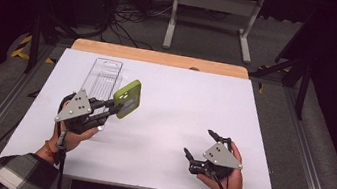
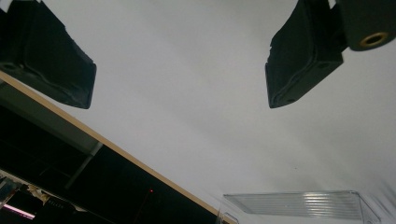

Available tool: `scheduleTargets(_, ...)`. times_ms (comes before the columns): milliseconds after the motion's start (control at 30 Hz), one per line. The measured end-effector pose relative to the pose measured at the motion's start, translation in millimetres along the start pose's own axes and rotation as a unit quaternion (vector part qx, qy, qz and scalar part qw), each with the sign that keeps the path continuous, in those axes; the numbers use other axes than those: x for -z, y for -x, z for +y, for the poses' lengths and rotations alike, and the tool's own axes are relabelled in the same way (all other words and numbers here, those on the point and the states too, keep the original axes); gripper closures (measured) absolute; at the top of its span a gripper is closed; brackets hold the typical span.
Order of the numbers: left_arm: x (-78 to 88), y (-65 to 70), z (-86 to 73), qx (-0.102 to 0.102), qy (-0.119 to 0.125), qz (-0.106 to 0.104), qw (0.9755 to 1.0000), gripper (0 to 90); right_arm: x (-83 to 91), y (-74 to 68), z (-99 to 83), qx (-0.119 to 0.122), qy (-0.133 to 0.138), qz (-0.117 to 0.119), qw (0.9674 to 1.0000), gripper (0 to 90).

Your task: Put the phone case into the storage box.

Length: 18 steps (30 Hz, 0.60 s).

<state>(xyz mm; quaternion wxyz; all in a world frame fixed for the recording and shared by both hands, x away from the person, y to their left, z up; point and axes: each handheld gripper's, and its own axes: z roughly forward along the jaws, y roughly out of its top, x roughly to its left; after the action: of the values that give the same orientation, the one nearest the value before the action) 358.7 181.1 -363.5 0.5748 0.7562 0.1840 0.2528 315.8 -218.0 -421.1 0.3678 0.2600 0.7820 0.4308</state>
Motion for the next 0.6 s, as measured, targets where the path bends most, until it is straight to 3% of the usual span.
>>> scheduleTargets(600, 18.9, -20.7, 1.3, 0.000, 0.000, 0.019, 0.9998, 78.0, -2.6, -1.7, -0.1, 0.005, -0.003, 0.004, 1.0000, 9.3)
